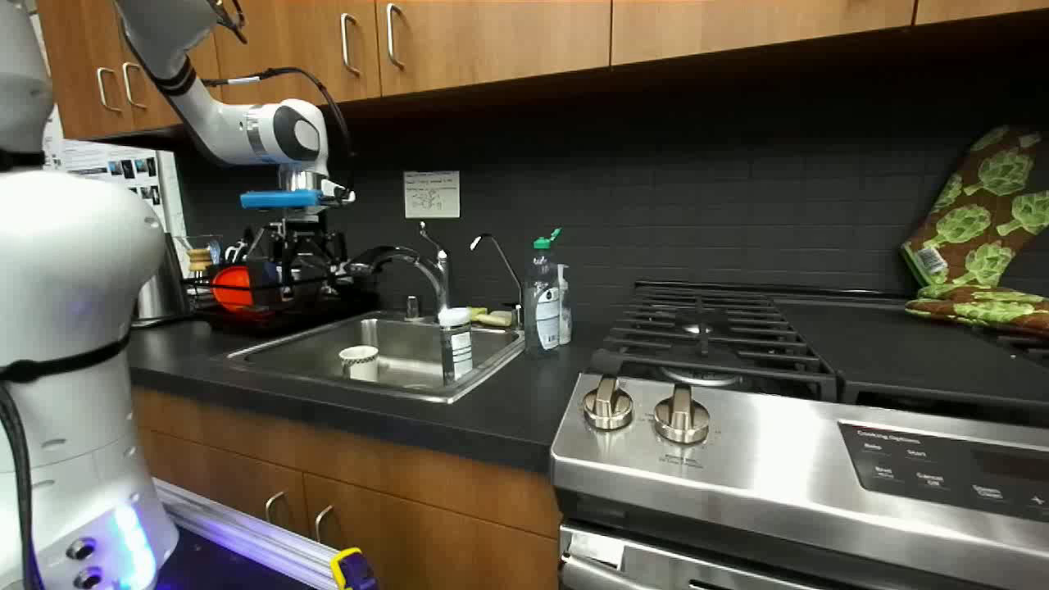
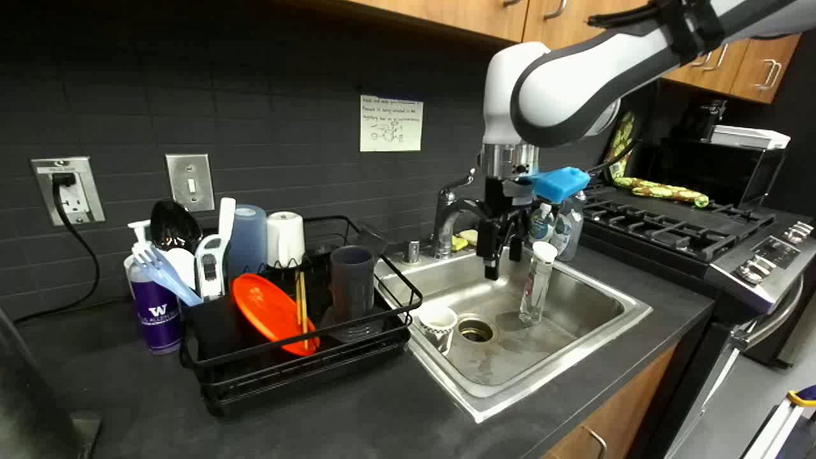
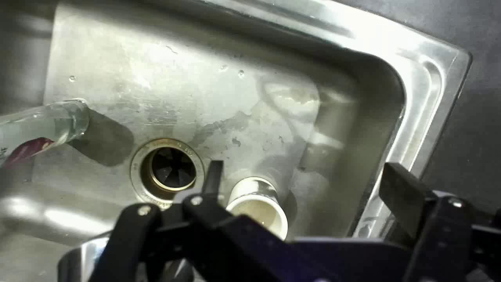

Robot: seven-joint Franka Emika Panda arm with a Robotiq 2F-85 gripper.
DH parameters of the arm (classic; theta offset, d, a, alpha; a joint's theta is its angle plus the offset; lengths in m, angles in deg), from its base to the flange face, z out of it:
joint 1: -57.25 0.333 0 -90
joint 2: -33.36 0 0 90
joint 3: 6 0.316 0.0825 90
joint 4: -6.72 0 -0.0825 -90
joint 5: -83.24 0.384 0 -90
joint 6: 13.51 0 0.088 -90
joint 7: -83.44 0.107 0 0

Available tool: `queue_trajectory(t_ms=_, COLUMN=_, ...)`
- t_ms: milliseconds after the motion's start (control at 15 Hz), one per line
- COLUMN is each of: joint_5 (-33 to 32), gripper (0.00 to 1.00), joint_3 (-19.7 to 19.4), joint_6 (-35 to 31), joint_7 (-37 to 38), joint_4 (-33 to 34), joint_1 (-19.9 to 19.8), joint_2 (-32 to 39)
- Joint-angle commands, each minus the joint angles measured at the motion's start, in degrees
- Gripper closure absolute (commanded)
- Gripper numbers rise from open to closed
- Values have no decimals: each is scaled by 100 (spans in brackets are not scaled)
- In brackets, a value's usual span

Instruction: Open the tap

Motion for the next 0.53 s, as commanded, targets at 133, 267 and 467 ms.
queue_trajectory(t_ms=133, joint_5=-18, gripper=0, joint_3=-34, joint_6=-6, joint_7=-3, joint_4=15, joint_1=39, joint_2=-16)
queue_trajectory(t_ms=267, joint_5=24, gripper=0, joint_3=-37, joint_6=-22, joint_7=-49, joint_4=-18, joint_1=47, joint_2=-60)
queue_trajectory(t_ms=467, joint_5=67, gripper=0, joint_3=-47, joint_6=-118, joint_7=-65, joint_4=-134, joint_1=48, joint_2=-200)
